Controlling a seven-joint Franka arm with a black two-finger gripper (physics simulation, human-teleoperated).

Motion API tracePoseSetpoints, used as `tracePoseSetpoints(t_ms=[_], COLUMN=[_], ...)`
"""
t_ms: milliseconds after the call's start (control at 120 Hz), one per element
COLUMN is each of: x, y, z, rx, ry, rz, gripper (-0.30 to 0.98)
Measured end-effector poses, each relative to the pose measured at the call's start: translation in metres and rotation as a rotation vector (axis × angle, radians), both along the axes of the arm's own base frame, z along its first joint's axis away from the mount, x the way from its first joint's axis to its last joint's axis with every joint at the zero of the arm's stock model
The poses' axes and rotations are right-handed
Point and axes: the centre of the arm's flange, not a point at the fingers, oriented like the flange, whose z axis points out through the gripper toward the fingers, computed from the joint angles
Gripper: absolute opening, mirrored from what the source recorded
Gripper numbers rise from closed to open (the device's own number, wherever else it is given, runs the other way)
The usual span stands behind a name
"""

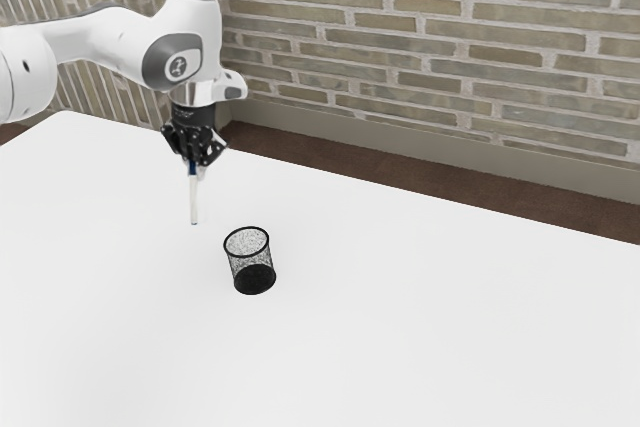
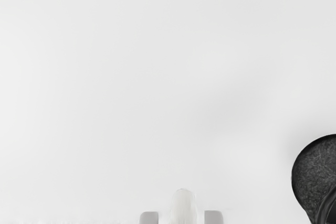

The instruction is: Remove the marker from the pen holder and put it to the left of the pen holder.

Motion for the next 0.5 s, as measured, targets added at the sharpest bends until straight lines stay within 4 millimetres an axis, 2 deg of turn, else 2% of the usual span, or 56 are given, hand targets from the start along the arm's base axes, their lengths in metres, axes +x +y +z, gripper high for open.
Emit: tracePoseSetpoints(t_ms=[175,500], x=[0.001,-0.011], y=[0.024,0.042], z=[-0.037,-0.089], rx=[0.054,0.151], ry=[0.084,0.296], rz=[0.01,0.015], gripper=[-0.08,-0.07])
